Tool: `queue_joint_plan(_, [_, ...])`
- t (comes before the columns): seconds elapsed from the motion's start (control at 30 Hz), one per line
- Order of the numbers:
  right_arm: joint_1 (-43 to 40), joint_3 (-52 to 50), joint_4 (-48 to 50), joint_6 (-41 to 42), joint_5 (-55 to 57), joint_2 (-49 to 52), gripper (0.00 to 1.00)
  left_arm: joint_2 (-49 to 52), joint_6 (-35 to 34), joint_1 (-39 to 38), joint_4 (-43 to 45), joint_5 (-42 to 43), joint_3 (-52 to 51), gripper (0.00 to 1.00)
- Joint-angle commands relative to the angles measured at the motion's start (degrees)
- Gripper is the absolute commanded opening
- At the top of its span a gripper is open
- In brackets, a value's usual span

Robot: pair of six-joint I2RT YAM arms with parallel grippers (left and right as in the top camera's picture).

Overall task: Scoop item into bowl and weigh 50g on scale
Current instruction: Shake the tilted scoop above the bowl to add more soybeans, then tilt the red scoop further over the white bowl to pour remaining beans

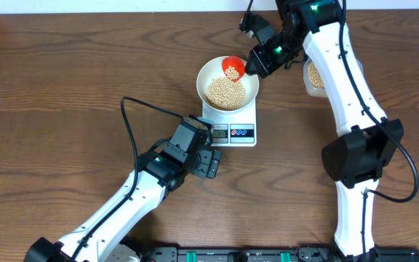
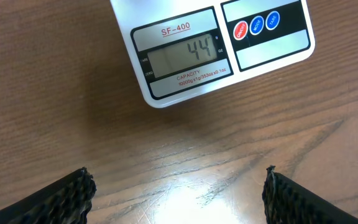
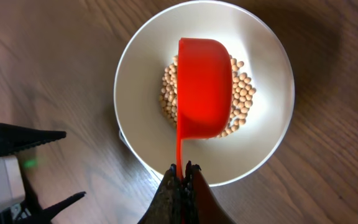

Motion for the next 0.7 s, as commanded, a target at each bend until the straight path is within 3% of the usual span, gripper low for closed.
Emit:
queue_joint_plan(0.0, [1.44, 1.20, 0.00, -0.70, 2.78, -2.08, 0.01, -0.70, 0.59, 0.24, -0.15, -0.31, -0.09, 0.89])
queue_joint_plan(0.67, [1.79, 1.20, 0.72, -2.49, 4.57, -2.08, 0.01, -0.68, 0.59, 0.24, -0.15, -0.31, -0.09, 0.89])
